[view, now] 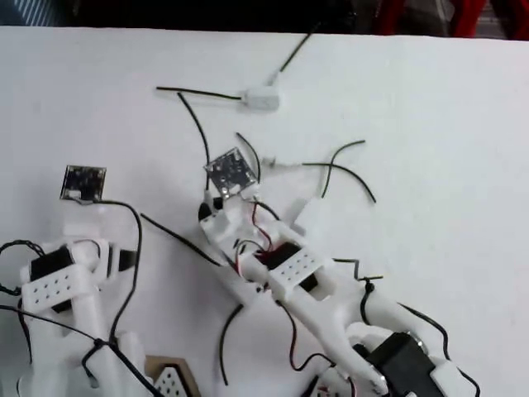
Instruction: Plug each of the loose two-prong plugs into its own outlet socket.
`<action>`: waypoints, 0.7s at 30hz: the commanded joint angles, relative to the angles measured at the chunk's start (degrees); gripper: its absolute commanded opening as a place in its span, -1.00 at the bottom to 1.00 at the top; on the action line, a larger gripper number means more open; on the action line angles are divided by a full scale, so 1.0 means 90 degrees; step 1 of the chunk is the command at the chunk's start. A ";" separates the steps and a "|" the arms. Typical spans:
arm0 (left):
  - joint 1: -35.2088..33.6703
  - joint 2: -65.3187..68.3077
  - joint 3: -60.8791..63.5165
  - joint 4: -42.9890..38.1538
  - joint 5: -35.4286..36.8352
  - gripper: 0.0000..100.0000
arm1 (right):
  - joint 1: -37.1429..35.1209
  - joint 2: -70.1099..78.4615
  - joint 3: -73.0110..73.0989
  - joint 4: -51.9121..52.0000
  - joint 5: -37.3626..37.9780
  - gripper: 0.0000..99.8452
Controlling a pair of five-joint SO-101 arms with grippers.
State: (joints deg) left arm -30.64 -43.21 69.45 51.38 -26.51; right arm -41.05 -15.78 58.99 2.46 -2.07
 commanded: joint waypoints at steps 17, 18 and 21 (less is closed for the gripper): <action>-0.0054 -0.0190 -0.0020 -0.0088 0.0059 -0.38 | 0.0122 -0.0249 0.0557 -0.0063 0.0733 -0.97; -0.0054 -0.0190 0.0010 -0.0117 0.0059 -0.38 | 0.0122 -0.0190 0.0567 -0.0063 0.0840 -0.97; -0.0054 -0.0190 0.0020 -0.0117 0.0059 -0.38 | 0.0122 0.0054 0.0527 -0.0063 0.0996 -0.97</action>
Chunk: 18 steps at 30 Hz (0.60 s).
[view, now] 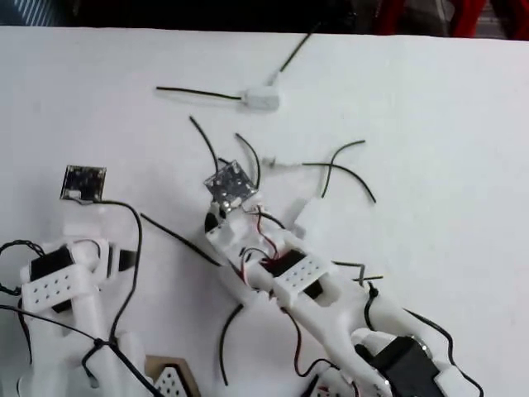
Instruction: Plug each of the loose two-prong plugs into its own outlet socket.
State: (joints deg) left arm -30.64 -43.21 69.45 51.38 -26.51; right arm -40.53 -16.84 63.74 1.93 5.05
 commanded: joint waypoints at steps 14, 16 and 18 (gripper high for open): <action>-0.0054 -0.0190 0.0020 -0.0117 0.0059 -0.38 | 0.0142 0.0454 -0.0410 0.1060 0.0879 -0.97; -0.0054 -0.0190 0.0020 -0.0117 0.0059 -0.38 | 0.0142 0.0454 -0.0420 0.1226 0.0879 -0.97; -0.0054 -0.0190 0.0020 -0.0117 0.0059 -0.38 | 0.0142 0.0454 -0.0420 0.1333 0.0879 -0.97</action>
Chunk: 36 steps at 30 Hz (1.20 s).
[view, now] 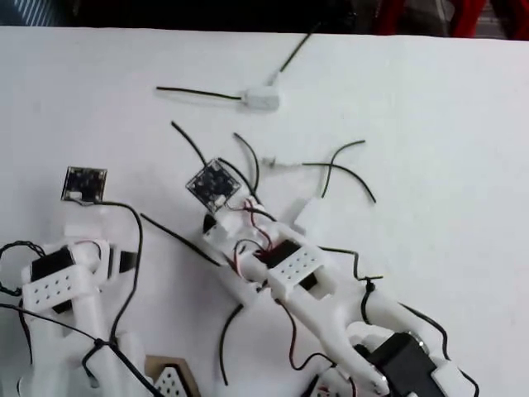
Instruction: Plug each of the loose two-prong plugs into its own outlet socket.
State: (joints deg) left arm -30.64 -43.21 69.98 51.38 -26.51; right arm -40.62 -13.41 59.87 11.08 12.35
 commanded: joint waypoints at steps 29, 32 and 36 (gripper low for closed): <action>-0.0034 -0.0190 -0.0039 -0.0117 0.0059 -0.38 | 0.0151 -0.0571 -0.1397 0.1343 -0.0879 -0.97; -0.0034 -0.0190 -0.0029 -0.0117 0.0059 -0.38 | 0.0151 -0.0523 -0.1328 0.1411 -0.0850 -0.97; -0.0034 -0.0190 -0.0029 -0.0117 0.0059 -0.38 | 0.0161 -0.0327 -0.1241 0.1343 -0.0840 -0.97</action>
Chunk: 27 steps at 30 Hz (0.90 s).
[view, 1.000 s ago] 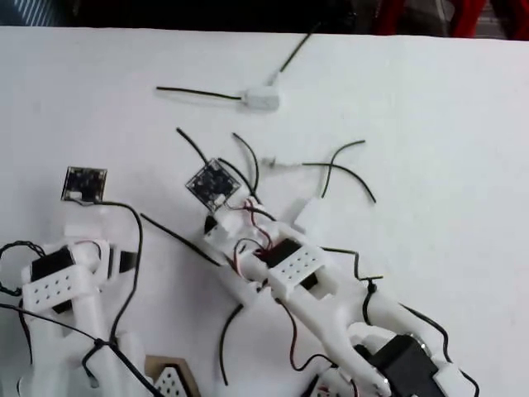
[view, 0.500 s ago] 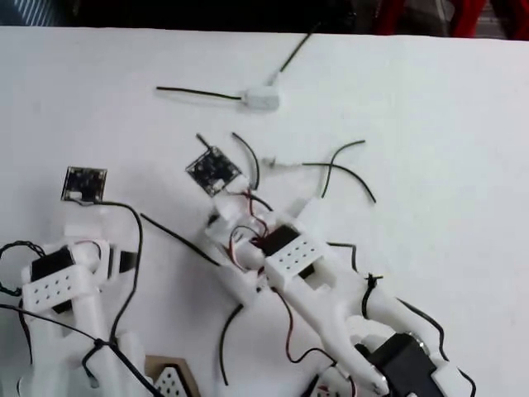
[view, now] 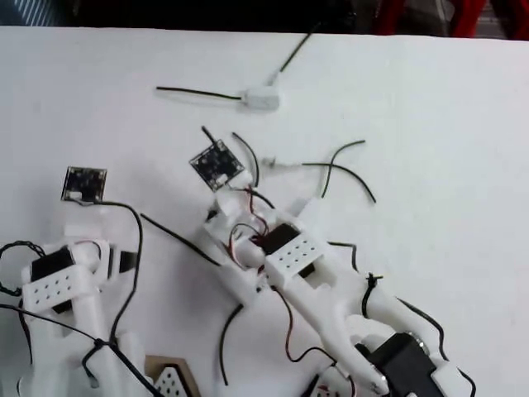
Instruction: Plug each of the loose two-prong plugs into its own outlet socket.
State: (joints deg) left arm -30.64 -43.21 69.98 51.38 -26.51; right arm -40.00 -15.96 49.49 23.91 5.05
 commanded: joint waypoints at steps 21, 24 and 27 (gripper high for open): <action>-0.0044 -0.0190 -0.0029 -0.0117 0.0059 -0.38 | -0.0200 0.0142 0.0264 -0.0171 -0.0029 -0.97; -0.0044 -0.0190 -0.0029 -0.0117 0.0059 -0.38 | -0.0200 0.0151 0.0274 -0.0171 -0.0029 -0.97; -0.0044 -0.0190 -0.0029 -0.0117 0.0059 -0.38 | -0.0171 0.0210 0.0274 -0.0171 -0.0020 -0.97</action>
State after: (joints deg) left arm -30.64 -43.21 69.98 51.38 -26.51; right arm -41.41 -13.93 51.96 22.68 5.05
